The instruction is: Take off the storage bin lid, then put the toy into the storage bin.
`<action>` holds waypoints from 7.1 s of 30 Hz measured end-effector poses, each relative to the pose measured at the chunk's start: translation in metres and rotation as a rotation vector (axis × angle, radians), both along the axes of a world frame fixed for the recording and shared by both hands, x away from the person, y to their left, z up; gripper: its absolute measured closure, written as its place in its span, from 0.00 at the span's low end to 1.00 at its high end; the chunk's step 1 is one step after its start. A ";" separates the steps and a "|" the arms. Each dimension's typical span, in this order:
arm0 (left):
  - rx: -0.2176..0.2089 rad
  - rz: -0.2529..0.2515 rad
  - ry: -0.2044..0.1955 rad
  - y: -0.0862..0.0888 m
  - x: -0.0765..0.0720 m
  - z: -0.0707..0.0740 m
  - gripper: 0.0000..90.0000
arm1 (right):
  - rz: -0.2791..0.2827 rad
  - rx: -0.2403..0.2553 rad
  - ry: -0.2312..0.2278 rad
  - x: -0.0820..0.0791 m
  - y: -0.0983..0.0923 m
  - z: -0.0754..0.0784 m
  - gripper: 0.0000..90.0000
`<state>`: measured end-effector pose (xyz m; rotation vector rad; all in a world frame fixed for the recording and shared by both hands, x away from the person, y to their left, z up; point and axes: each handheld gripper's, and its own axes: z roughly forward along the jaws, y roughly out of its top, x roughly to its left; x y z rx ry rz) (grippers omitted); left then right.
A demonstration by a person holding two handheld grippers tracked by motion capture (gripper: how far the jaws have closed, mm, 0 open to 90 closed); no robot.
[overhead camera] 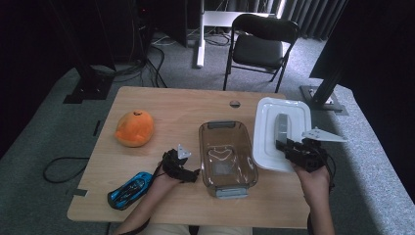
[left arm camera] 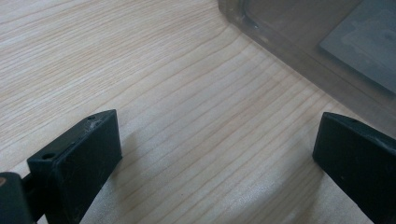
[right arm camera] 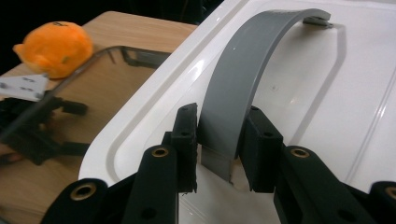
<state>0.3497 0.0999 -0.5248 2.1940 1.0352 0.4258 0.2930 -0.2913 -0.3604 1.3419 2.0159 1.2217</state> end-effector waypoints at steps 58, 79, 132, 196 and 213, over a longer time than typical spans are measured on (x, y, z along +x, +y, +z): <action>-0.001 0.000 0.000 0.000 0.000 0.000 0.02 | -0.008 0.100 0.194 0.062 -0.021 -0.158 0.77; 0.000 -0.001 0.000 0.000 0.000 0.000 0.02 | -0.022 0.055 0.115 0.049 -0.023 -0.138 0.40; 0.001 -0.009 0.003 0.000 -0.001 0.000 0.02 | 0.452 -0.175 0.100 -0.029 0.016 -0.167 0.16; 0.048 0.147 -0.044 0.129 0.033 0.096 0.05 | 0.425 -0.179 0.058 -0.017 0.036 -0.159 0.16; 0.063 0.281 -0.021 0.185 0.062 0.080 0.10 | 0.551 -0.159 0.056 -0.023 0.071 -0.154 0.17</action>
